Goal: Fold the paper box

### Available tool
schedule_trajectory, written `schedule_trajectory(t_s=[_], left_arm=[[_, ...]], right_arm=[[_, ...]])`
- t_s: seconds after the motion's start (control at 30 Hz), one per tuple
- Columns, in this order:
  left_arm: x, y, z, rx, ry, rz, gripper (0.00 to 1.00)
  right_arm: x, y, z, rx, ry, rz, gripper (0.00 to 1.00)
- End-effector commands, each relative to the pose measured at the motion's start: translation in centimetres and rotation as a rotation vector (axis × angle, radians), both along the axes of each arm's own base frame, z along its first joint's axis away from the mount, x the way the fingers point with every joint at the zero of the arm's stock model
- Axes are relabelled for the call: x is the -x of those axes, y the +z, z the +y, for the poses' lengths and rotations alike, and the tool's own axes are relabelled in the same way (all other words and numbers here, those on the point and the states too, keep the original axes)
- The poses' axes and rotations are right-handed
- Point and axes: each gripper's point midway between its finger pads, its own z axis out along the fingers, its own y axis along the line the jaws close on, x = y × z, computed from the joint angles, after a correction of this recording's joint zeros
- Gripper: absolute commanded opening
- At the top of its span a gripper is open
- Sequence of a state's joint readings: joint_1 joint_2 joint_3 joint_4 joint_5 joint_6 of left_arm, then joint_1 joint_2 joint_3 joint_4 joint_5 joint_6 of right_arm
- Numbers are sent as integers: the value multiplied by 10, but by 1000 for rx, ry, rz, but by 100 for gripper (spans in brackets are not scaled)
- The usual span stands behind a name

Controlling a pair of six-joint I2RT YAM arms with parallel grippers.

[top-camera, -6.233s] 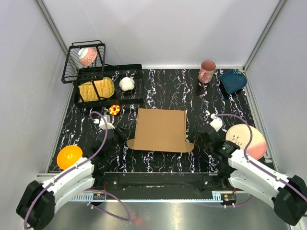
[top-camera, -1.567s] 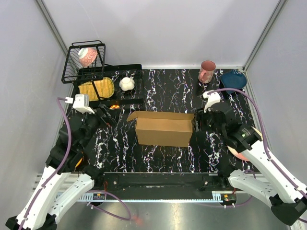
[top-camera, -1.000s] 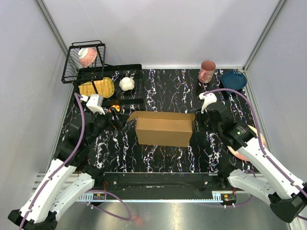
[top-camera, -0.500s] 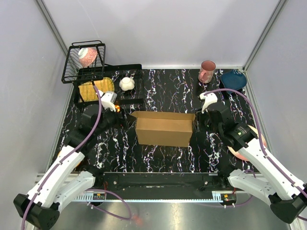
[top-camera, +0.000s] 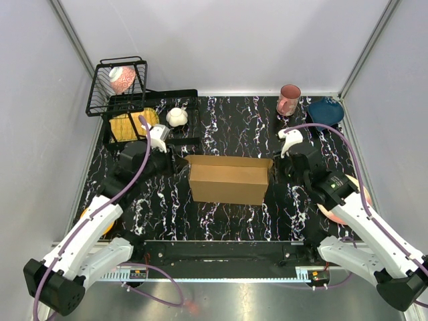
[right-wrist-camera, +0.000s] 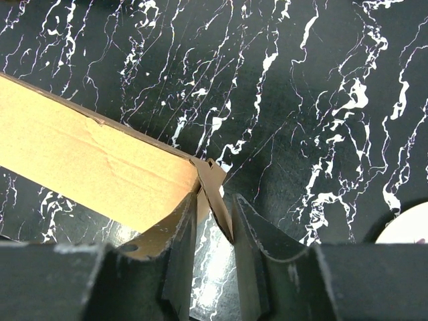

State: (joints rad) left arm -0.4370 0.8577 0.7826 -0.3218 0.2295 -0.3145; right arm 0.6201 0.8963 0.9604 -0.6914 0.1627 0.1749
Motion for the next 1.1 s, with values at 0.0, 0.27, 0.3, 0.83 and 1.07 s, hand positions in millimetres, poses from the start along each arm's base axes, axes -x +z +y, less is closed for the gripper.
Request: schedule_trajectory(t_s=[0.0,0.27,0.3,0.83,1.07], left_arm=[[-5,28,-9,51,-41,-84,29],[1,29,-10,87,-46,-84,3],[2,27,-10,90,-46,-80,1],[6,10,-14,138,-43,-33,0],[9,8,-17,199,-27,-3,0]], right_arm=[[-5,9,11,-51,8,-17,31],[-5,22,28,-177,-25,44,13],[-5,25,30,-194,-29,45,11],[-7,6,39,-292,-143,151,0],[-12,-15,29,-289,-240,162,0]])
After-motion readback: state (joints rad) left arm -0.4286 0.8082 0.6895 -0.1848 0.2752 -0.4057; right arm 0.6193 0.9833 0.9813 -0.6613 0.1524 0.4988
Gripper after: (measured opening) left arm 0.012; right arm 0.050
